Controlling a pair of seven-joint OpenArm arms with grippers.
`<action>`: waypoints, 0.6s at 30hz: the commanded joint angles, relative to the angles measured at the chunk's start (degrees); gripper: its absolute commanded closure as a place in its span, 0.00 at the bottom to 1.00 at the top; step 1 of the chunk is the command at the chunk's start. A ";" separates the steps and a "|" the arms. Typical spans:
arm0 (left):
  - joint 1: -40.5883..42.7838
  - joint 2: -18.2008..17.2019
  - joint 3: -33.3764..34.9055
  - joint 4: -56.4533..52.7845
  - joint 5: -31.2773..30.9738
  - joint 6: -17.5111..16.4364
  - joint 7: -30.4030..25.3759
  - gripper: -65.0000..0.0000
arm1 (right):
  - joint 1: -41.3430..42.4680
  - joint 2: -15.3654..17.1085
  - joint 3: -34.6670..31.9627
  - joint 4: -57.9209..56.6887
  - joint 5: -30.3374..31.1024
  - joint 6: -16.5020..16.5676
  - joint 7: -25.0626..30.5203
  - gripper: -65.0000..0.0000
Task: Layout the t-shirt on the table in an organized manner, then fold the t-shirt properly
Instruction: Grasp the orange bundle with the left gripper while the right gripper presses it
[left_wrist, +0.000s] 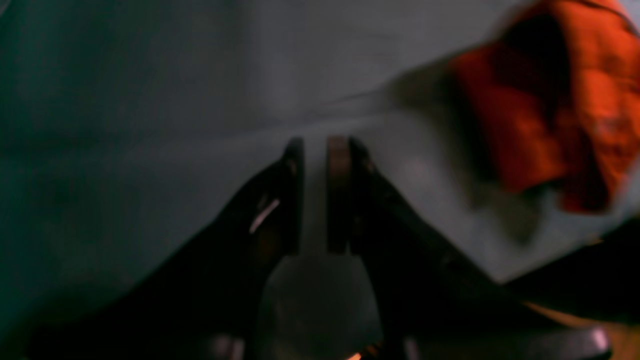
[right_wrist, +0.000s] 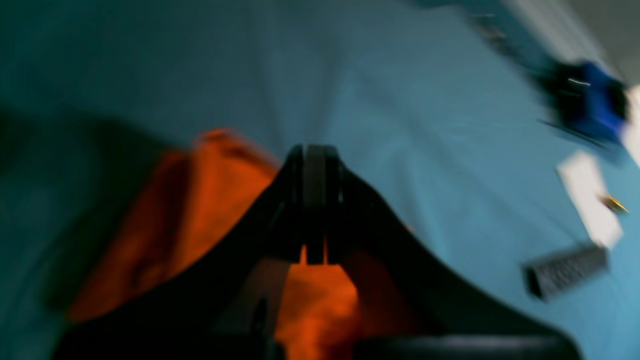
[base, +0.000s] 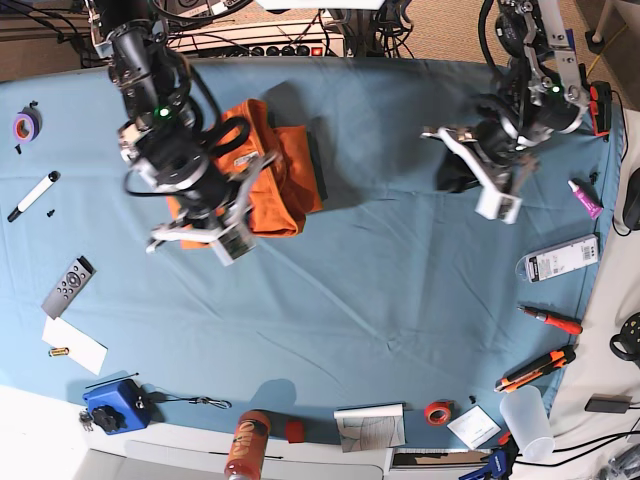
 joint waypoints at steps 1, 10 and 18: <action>-0.85 -0.02 1.75 0.98 -1.01 -0.81 -2.10 0.89 | 0.76 0.37 2.32 0.72 -0.37 -0.46 1.14 1.00; -6.32 0.35 23.50 0.87 9.46 -3.69 -10.86 0.89 | -2.86 0.37 19.21 -4.39 10.49 4.02 0.57 1.00; -9.94 2.29 37.75 -0.55 20.50 1.53 -13.33 0.89 | -2.34 0.02 20.52 -21.81 23.08 14.88 3.10 1.00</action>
